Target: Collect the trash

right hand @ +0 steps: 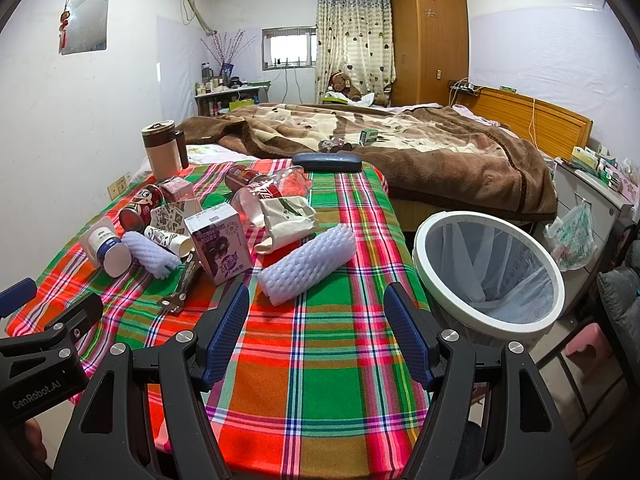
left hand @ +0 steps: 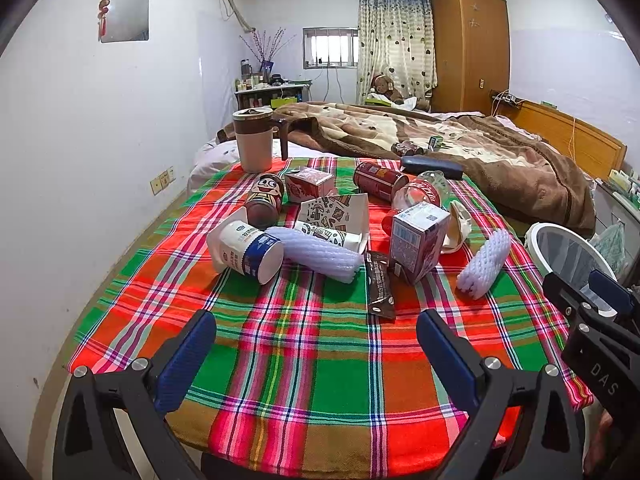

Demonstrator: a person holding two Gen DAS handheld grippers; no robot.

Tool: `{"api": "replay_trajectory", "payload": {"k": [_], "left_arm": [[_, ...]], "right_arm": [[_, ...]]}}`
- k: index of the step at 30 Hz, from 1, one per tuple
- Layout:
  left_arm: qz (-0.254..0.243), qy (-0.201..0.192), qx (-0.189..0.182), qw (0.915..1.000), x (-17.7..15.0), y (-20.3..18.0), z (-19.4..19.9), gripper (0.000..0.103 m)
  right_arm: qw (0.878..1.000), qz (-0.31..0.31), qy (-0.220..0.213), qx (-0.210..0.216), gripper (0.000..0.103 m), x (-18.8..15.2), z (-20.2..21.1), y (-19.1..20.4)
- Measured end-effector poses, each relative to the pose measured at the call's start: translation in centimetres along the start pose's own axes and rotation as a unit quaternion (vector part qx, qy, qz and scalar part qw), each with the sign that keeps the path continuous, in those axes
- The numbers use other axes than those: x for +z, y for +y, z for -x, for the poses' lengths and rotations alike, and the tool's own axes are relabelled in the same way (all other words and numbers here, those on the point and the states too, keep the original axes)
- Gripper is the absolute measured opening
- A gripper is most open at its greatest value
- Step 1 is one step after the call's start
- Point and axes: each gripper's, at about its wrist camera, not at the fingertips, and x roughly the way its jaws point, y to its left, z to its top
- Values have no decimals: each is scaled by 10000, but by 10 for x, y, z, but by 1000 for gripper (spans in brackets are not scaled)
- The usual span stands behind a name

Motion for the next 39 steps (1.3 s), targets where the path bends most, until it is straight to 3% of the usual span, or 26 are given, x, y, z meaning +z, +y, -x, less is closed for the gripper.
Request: {"api": "replay_trajectory", "payload": {"k": [16, 19, 30, 39], "left_arm": [[13, 101, -164, 9998, 1, 10, -14, 102], [115, 312, -492, 9982, 2, 24, -25, 102], [498, 657, -304, 9961, 13, 80, -61, 96], [925, 965, -361, 9904, 29, 111, -95, 96]], "right_arm": [[10000, -5, 79, -18, 71, 0, -12, -2], [9998, -159, 93, -9, 71, 2, -19, -10], [9977, -430, 519, 103, 71, 11, -58, -17], [9935, -618, 949, 112, 71, 22, -90, -14]]}}
